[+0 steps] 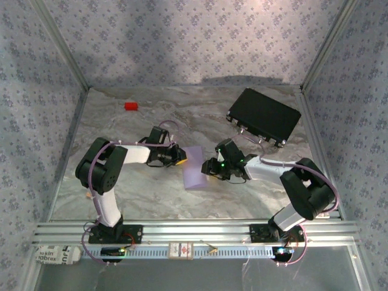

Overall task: Fold a paper plane with a square sheet of paper (pick it up from the middle)
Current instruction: Fold the triangle a second time at the center of the table.

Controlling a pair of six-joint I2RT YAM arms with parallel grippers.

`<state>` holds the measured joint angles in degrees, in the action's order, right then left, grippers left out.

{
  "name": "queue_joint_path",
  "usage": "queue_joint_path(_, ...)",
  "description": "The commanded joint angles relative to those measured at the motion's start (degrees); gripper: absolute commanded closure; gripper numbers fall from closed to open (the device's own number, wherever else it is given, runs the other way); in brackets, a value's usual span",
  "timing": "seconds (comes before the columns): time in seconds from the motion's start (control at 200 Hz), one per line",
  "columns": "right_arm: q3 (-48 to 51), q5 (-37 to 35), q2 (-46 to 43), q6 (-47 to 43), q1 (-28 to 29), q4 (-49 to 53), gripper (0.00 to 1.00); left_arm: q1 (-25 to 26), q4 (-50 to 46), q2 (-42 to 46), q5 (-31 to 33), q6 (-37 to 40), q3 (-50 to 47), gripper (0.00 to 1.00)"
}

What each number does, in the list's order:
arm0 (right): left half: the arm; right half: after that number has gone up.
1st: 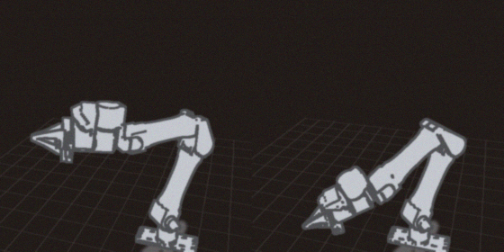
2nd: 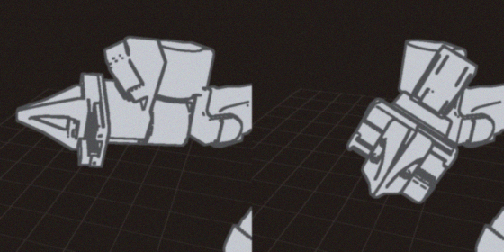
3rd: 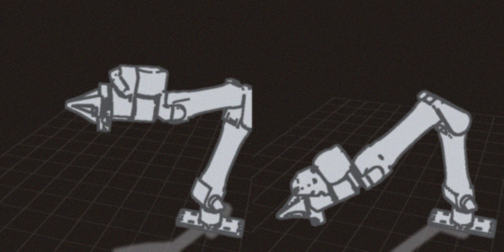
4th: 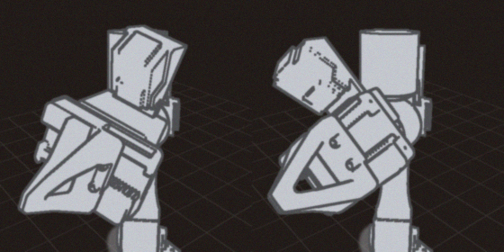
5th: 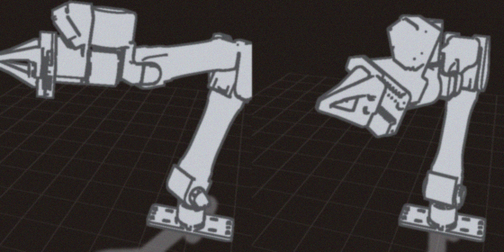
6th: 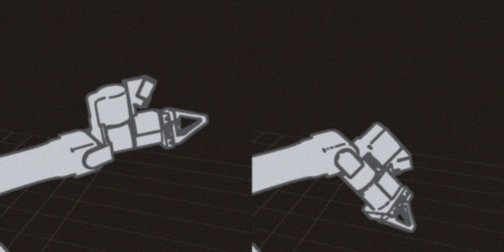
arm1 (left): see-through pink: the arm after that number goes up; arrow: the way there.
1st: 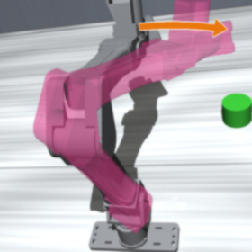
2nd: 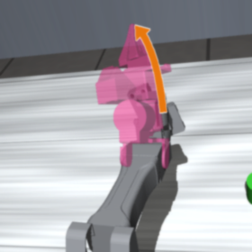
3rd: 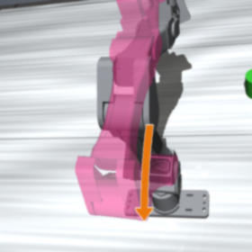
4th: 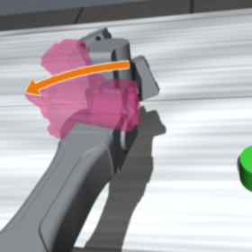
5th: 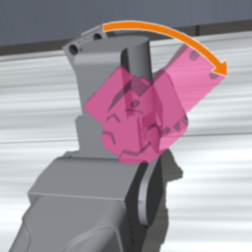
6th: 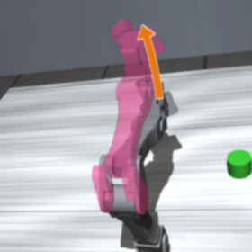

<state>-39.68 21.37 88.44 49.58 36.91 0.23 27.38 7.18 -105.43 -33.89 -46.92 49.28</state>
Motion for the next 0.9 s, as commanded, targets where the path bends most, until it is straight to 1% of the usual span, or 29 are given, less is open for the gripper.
queue_joint_path(0.0, -1.1, 2.8, 1.7, 1.5, 0.1, -2.3, 0.55, 0.0, -2.1, -0.4, 0.5, 1.9, -1.3, 0.85)
queue_joint_path(0.105, -0.9, 3.6, 2.6, 2.8, 0.1, -4.9, 0.55, 0.0, -1.7, -0.6, 0.4, 1.7, -1.2, 0.85)
queue_joint_path(0.24, -1.0, 3.9, 3.1, 2.9, -0.2, -6.0, 0.56, 0.0, -1.1, -0.7, 0.0, 1.5, -1.3, 0.85)
queue_joint_path(0.36, -0.3, 6.0, 3.5, 3.5, -1.1, -9.7, 0.65, 0.0, -0.6, -0.7, -0.3, 1.4, -1.4, 0.85)
queue_joint_path(0.405, 0.0, 6.9, 3.7, 3.8, -1.6, -11.3, 0.67, 0.0, -0.2, -0.9, -0.7, 1.4, -1.3, 0.85)
queue_joint_path(0.56, 0.4, 10.6, 5.8, 4.8, -3.4, -16.1, 0.67, 0.0, 0.0, -1.2, -1.0, 1.7, -0.8, 0.85)
queue_joint_path(0.655, 0.8, 11.7, 7.3, 5.7, -4.0, -19.3, 0.67, 0.0, -0.1, -1.3, -1.0, 1.8, -0.5, 0.85)
queue_joint_path(0.79, 1.1, 12.7, 8.6, 6.1, -4.8, -21.1, 0.67, 0.0, -0.1, -1.4, -1.1, 1.9, -0.4, 0.85)
queue_joint_path(0.894, 0.8, 14.6, 10.0, 5.7, -5.5, -22.1, 0.71, 0.0, -0.2, -1.4, -1.1, 2.1, -0.2, 0.85)
